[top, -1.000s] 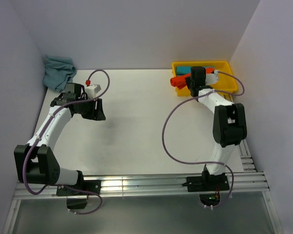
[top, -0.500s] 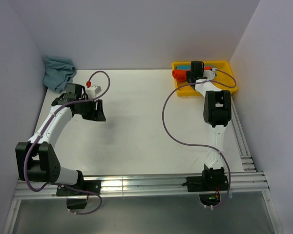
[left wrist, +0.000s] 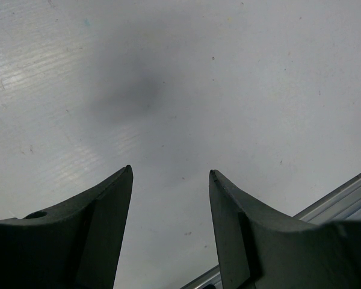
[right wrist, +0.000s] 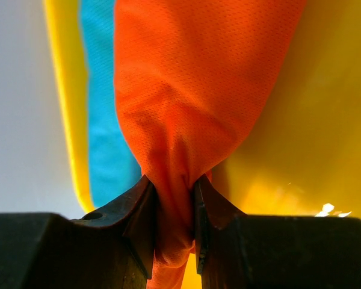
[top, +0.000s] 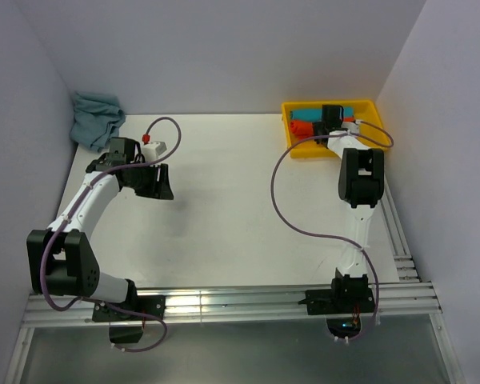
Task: Roll the t-shirts
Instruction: Place the rolled tshirt into the container
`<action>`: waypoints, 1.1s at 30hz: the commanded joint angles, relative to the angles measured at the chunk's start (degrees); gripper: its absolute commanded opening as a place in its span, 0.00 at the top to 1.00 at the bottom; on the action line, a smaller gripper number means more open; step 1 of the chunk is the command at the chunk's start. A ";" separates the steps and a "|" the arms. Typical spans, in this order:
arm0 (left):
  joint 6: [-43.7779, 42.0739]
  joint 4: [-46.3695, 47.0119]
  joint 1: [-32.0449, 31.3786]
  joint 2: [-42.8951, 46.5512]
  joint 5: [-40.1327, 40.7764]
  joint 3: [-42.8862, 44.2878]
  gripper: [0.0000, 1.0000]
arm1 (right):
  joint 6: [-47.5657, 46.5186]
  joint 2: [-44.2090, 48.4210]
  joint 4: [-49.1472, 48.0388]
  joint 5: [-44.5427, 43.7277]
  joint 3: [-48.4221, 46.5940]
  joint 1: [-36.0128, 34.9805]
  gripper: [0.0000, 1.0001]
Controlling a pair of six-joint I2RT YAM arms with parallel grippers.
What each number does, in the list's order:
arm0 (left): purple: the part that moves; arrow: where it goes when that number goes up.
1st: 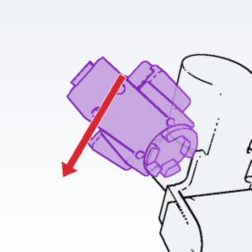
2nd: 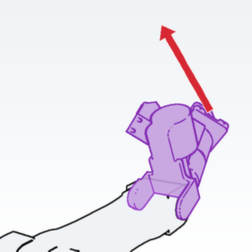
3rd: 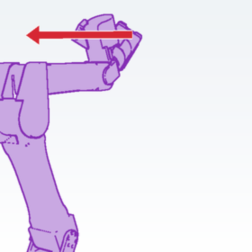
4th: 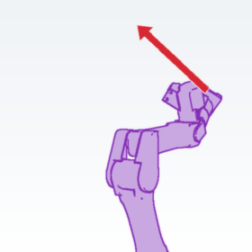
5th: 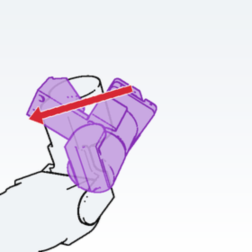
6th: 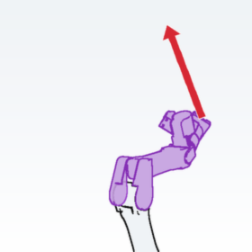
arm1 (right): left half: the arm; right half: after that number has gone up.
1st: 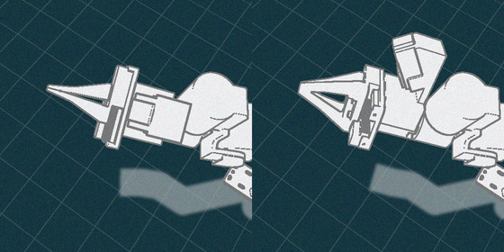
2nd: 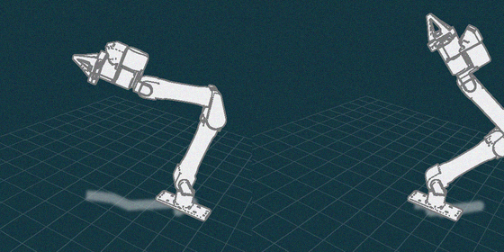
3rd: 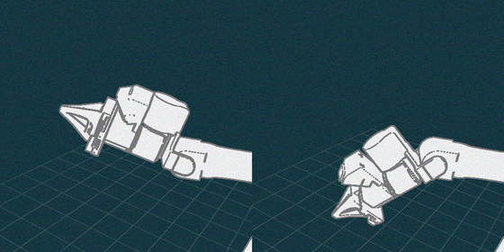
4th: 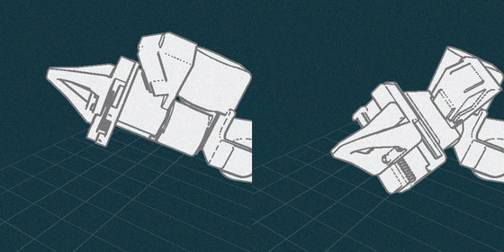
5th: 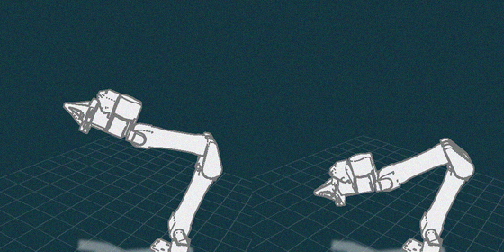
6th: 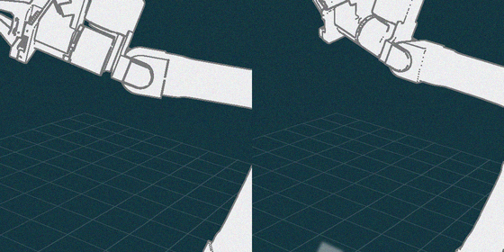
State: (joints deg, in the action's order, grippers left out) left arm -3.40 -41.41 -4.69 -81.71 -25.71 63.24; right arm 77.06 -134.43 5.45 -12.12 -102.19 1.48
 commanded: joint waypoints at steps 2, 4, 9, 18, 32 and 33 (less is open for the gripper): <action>-0.29 0.36 0.29 0.24 -1.80 0.57 0.41 | -0.94 0.23 1.14 2.36 -1.16 1.95 0.89; -0.29 0.36 0.29 -0.11 -1.80 0.57 0.41 | -1.91 -1.61 3.77 3.68 -4.57 2.30 0.74; -0.20 0.27 0.29 -0.29 -1.18 0.74 0.41 | -1.74 -1.89 2.38 7.54 -4.25 2.57 0.56; -0.03 0.19 0.21 -0.47 -0.39 0.92 0.41 | -2.35 -1.98 5.18 11.86 -5.92 3.01 0.42; -0.12 -0.60 0.29 -1.78 -0.21 2.06 0.41 | -2.70 1.18 8.26 17.74 -5.04 4.06 0.24; -0.12 -0.60 0.29 -1.87 -0.30 2.15 0.41 | -2.70 1.54 8.00 18.01 -4.69 4.06 0.24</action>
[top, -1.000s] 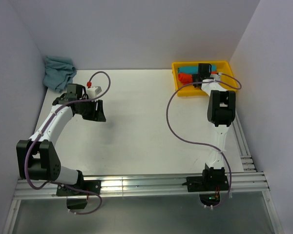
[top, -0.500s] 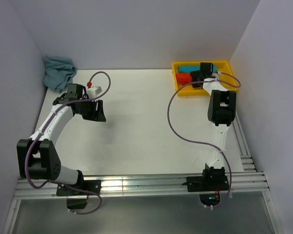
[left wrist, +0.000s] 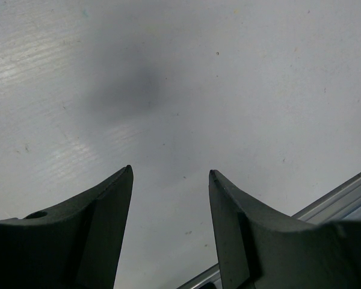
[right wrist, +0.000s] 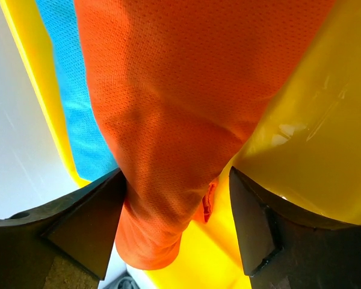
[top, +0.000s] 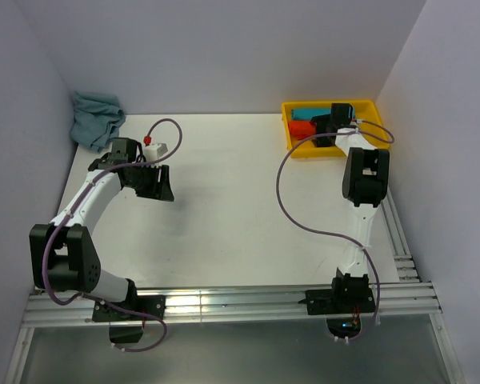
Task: Roll the t-shirts
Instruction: Place the rolled tshirt into the container
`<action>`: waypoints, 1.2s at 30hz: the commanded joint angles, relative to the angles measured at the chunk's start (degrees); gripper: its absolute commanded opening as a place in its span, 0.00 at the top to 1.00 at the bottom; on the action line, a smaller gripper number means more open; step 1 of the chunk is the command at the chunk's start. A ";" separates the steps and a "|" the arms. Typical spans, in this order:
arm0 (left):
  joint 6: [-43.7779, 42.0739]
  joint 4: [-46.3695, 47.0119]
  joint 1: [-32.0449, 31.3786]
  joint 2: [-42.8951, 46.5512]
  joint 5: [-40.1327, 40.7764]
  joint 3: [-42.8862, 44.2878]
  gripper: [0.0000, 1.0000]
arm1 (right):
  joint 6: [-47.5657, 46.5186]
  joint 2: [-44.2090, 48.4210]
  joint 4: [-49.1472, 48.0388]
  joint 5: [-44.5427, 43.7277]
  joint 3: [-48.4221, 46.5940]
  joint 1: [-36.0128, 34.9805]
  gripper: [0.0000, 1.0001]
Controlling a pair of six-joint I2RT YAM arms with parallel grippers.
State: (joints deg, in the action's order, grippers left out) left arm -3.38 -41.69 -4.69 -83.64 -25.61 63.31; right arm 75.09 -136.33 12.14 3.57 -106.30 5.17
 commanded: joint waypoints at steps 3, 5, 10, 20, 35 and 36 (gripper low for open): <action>-0.14 -0.49 0.29 -0.30 -0.50 2.35 0.41 | -0.30 4.49 0.43 3.81 0.39 0.46 0.23; -0.23 -0.76 0.29 -0.47 -0.59 2.52 0.41 | -0.56 5.02 1.13 4.42 0.13 0.46 0.21; -0.58 -0.93 0.29 -0.04 -1.02 2.52 0.41 | -0.56 6.60 1.48 5.30 0.74 0.46 0.17; -1.02 -1.55 0.29 -0.65 -1.03 3.05 0.41 | 0.06 10.29 1.40 8.12 4.25 0.46 0.12; -1.19 1.09 1.08 2.68 1.43 1.03 0.41 | -5.12 35.06 1.83 6.45 25.07 -2.53 0.11; -1.19 1.09 1.35 2.86 1.44 1.20 0.41 | -5.65 37.17 1.57 6.10 27.09 -2.97 0.10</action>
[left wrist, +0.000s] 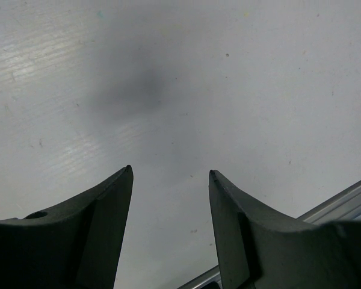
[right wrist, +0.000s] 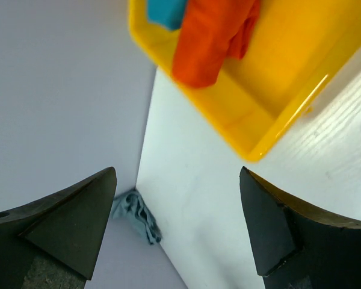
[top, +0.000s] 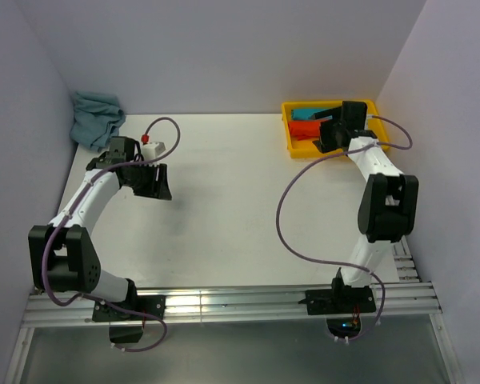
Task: Roll the t-shirts
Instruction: Place the rolled tshirt into the container
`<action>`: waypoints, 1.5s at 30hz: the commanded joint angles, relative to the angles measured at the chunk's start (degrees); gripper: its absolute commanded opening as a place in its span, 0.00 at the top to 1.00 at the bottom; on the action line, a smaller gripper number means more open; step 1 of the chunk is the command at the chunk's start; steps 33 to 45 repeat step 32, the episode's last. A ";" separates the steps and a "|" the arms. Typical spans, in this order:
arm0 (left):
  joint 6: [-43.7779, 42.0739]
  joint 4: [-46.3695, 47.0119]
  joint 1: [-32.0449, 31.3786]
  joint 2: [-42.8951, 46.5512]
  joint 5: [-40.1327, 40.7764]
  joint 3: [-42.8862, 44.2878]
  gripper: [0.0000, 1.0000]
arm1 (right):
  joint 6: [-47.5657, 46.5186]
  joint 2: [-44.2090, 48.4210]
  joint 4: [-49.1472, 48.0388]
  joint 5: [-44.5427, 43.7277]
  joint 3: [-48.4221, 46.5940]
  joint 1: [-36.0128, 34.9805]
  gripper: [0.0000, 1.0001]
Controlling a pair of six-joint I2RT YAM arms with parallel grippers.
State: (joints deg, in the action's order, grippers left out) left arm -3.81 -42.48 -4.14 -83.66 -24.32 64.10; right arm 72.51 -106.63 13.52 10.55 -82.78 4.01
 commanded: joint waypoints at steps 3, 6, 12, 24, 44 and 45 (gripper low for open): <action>-0.85 2.22 1.33 4.02 -0.38 0.24 0.41 | -4.48 16.34 -0.25 -2.89 11.57 -3.74 0.09; -1.02 2.66 1.85 5.43 -1.52 -0.28 0.41 | -7.38 25.13 0.89 -6.58 17.73 -8.38 0.07; -1.02 2.75 2.82 8.42 -4.59 -0.55 0.41 | -11.60 41.39 3.88 -18.18 26.96 -17.88 0.05; -1.37 2.75 2.91 12.29 -8.03 -0.64 0.40 | -12.13 66.37 8.19 -32.95 42.17 -33.45 0.02; -1.72 2.14 2.91 14.05 -10.05 -0.90 0.40 | -10.99 72.44 9.07 -35.86 45.69 -33.72 0.01; -1.72 2.14 2.91 14.05 -10.05 -0.90 0.40 | -10.99 72.44 9.07 -35.86 45.69 -33.72 0.01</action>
